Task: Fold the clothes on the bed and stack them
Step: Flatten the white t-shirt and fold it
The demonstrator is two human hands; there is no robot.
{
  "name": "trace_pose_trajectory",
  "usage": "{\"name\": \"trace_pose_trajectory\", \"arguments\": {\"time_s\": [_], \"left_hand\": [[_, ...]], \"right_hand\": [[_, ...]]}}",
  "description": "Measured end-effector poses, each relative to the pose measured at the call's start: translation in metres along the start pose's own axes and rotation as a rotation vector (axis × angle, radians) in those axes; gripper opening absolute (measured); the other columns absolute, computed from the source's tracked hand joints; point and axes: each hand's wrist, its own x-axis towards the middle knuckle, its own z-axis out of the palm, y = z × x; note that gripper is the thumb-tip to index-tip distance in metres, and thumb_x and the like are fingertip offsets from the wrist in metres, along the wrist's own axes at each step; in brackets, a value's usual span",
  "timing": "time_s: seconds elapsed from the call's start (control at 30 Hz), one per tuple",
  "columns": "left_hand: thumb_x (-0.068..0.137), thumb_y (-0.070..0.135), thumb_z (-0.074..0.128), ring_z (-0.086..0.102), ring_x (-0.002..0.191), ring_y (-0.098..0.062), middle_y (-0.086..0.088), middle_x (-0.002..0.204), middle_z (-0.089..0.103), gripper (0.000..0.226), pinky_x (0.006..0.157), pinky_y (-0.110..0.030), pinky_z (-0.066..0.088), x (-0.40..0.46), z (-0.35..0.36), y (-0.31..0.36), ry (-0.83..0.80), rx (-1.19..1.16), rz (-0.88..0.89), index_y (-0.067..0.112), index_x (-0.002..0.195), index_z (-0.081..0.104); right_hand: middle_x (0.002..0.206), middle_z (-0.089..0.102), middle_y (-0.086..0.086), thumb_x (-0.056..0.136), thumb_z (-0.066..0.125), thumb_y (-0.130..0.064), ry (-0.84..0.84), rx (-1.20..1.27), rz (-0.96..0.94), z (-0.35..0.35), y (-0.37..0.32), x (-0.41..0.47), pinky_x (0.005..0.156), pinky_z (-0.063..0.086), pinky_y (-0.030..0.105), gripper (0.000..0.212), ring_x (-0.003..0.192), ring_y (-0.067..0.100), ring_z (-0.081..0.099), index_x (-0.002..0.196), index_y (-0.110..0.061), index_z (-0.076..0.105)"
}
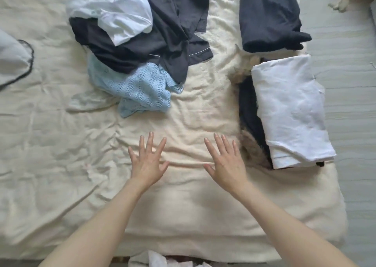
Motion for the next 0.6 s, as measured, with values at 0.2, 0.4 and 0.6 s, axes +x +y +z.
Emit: {"name": "trace_pose_trajectory", "arguments": {"time_s": [0.2, 0.4, 0.6], "left_hand": [[0.082, 0.060, 0.057, -0.021, 0.143, -0.030, -0.002, 0.156, -0.025, 0.096, 0.108, -0.068, 0.003, 0.032, 0.010, -0.080, -0.113, 0.000, -0.095, 0.040, 0.149, -0.008], [0.071, 0.055, 0.073, -0.025, 0.142, -0.031, 0.003, 0.154, -0.031, 0.113, 0.103, -0.074, 0.005, 0.081, -0.004, -0.122, -0.175, -0.155, -0.107, 0.043, 0.148, -0.009], [0.063, 0.054, 0.078, -0.025, 0.141, -0.034, 0.006, 0.154, -0.029, 0.121, 0.100, -0.076, 0.009, 0.104, 0.019, -0.132, -0.221, -0.200, -0.077, 0.048, 0.145, -0.011]], "right_hand": [[0.160, 0.004, 0.004, 0.095, 0.040, -0.051, -0.053, -0.033, -0.026, 0.010, -0.055, 0.057, 0.116, -0.003, 0.042, 0.072, 0.147, 0.022, 0.001, 0.152, -0.027, 0.004], [0.158, 0.018, 0.004, 0.093, 0.051, -0.044, 0.131, 0.011, -0.080, -0.027, -0.099, 0.142, 0.113, 0.016, 0.039, 0.069, 0.145, 0.021, 0.016, 0.150, -0.021, 0.020], [0.150, 0.032, 0.011, 0.091, 0.060, -0.029, 0.310, 0.274, 0.028, -0.048, -0.134, 0.217, 0.109, 0.029, 0.037, 0.068, 0.136, 0.026, 0.032, 0.148, -0.011, 0.028]]}}
